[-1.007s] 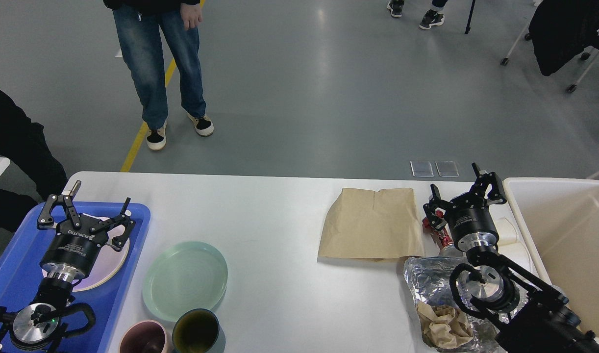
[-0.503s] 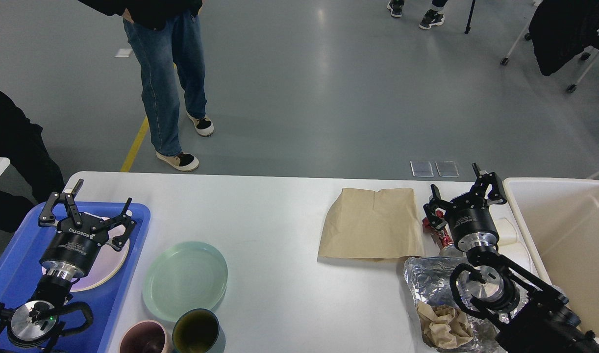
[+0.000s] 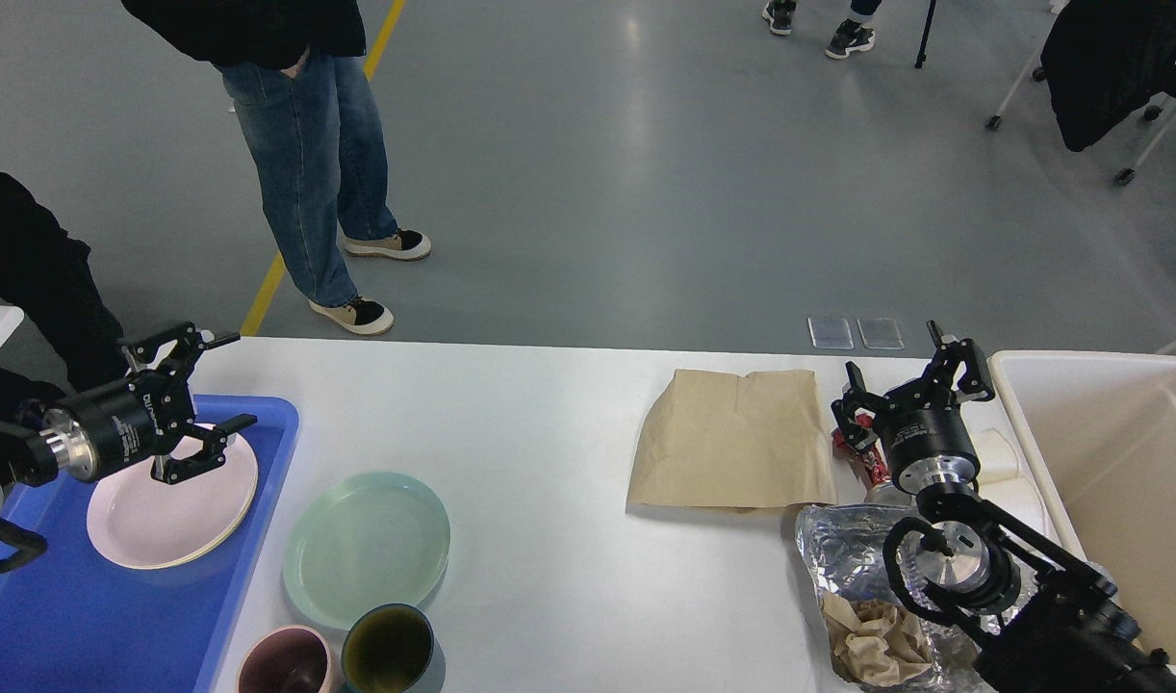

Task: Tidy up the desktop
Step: 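Raise the left gripper up and away from the blue tray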

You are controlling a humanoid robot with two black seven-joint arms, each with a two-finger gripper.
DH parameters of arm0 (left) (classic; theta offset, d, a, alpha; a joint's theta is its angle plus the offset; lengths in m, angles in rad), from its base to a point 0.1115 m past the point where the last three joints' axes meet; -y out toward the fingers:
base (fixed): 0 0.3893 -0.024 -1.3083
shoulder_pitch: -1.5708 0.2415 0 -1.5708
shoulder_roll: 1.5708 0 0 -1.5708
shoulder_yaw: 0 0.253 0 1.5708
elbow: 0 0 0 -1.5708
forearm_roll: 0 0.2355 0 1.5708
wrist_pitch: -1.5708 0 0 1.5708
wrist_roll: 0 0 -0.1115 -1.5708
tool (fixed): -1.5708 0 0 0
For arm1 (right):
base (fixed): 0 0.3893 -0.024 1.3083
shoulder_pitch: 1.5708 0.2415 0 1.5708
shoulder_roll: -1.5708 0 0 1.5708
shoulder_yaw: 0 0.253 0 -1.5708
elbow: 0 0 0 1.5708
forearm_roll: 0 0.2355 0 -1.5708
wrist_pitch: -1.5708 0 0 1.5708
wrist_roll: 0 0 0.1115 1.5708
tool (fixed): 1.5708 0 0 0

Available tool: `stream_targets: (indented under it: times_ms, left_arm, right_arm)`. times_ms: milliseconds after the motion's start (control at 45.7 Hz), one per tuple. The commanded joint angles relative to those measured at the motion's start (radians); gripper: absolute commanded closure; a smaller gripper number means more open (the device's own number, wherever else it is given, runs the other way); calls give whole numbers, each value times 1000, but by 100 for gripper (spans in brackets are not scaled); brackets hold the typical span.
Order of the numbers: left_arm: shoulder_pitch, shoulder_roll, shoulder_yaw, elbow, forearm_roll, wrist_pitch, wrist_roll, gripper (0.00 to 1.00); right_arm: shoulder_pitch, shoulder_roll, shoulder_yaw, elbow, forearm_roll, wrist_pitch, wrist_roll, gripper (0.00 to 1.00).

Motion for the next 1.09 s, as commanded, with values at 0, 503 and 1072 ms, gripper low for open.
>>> stream_targets:
  times_ms: [0, 503, 1072]
  left_arm:
    - [-278, 33, 367, 15, 6, 9, 0, 3]
    - [-1121, -336, 1580, -132, -14, -30, 5, 3]
    - [-1869, -597, 1850, -768, -224, -288, -3, 3]
  right_arm:
    - [0, 0, 0, 1, 0, 0, 0, 0]
    - [0, 0, 0, 1, 0, 0, 0, 0]
    - [-1, 0, 0, 1, 0, 0, 0, 0]
